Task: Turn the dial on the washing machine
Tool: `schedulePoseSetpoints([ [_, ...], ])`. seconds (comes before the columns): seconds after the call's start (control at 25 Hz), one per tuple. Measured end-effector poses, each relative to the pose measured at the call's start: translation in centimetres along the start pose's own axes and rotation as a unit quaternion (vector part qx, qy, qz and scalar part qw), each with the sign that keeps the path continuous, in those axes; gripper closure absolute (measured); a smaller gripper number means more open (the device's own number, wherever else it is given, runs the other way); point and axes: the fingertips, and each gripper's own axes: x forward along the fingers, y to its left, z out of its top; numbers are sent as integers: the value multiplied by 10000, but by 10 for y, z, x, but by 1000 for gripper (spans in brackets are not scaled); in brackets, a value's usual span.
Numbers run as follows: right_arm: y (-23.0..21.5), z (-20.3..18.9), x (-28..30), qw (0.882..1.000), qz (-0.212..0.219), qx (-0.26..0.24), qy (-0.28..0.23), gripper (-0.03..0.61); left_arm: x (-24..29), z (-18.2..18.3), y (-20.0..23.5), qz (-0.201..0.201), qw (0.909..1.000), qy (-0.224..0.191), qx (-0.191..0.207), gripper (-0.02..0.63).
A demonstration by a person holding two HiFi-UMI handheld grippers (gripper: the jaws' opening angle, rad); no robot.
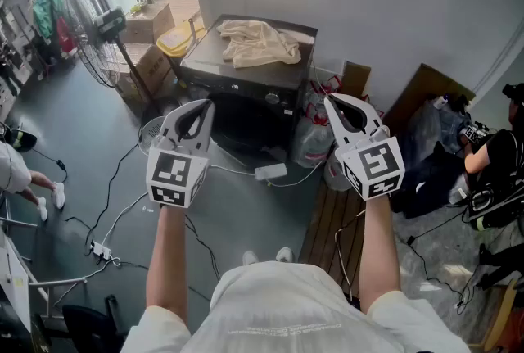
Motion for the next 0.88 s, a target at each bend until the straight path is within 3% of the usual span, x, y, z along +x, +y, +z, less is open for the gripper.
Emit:
schedulePoseSetpoints([
  [0.32,-14,-8,-5,9997,-2,89,-215,565,8,-2,-12,39,9999,96,-24,598],
  [0.52,-27,-4,-12,9949,259,733,-646,565,15,1,-26,103,9998,147,-40,598],
  [0.88,-47,-36,-15,9965,279,663,-417,565,23,2,-48,227,9994,255,-115,598],
])
